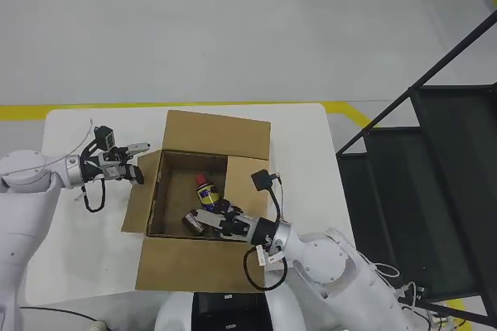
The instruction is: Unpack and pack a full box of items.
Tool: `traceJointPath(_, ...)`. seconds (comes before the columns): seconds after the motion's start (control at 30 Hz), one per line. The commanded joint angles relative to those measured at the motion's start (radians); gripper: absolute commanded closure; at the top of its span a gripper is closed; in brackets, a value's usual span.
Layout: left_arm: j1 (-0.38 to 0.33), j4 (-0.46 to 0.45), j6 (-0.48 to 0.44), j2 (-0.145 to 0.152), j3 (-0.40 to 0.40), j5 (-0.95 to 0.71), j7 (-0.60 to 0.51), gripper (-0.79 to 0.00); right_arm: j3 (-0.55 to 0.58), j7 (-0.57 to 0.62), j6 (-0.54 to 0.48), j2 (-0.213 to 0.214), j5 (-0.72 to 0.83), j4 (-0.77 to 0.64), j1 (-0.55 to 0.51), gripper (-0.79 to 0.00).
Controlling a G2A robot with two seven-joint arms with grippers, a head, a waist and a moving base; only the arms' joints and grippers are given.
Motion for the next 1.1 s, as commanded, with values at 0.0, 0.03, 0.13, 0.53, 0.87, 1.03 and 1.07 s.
traceJointPath(0.0,0.001,-0.034,-0.029,0.008,-0.031,-0.004,0.006,-0.785,0.017,-0.001,0.001,0.004,0.0,-0.006,-0.015,-0.785)
traceJointPath(0.03,0.005,-0.051,-0.036,0.011,-0.04,-0.006,0.004,-0.785,0.023,-0.002,0.002,0.005,0.0,-0.009,-0.021,-0.785)
traceJointPath(0.13,0.017,-0.133,-0.038,0.019,-0.067,-0.018,-0.021,-0.785,0.059,-0.004,0.002,0.011,0.006,-0.024,-0.05,-0.785)
traceJointPath(0.53,-0.052,-0.313,0.038,-0.022,0.113,0.035,-0.06,-0.785,0.239,0.016,0.016,0.041,0.037,-0.103,-0.214,-0.785)
traceJointPath(0.87,-0.185,-0.145,0.0,-0.144,0.408,0.078,0.01,-0.785,0.357,0.008,-0.004,0.056,0.074,-0.146,-0.339,-0.785)
traceJointPath(1.03,-0.24,-0.046,-0.024,-0.204,0.504,0.122,0.061,-0.785,0.366,0.009,-0.003,0.059,0.073,-0.144,-0.35,-0.785)
traceJointPath(1.07,-0.251,-0.028,-0.024,-0.214,0.519,0.136,0.071,-0.785,0.366,0.008,0.001,0.059,0.07,-0.145,-0.349,-0.785)
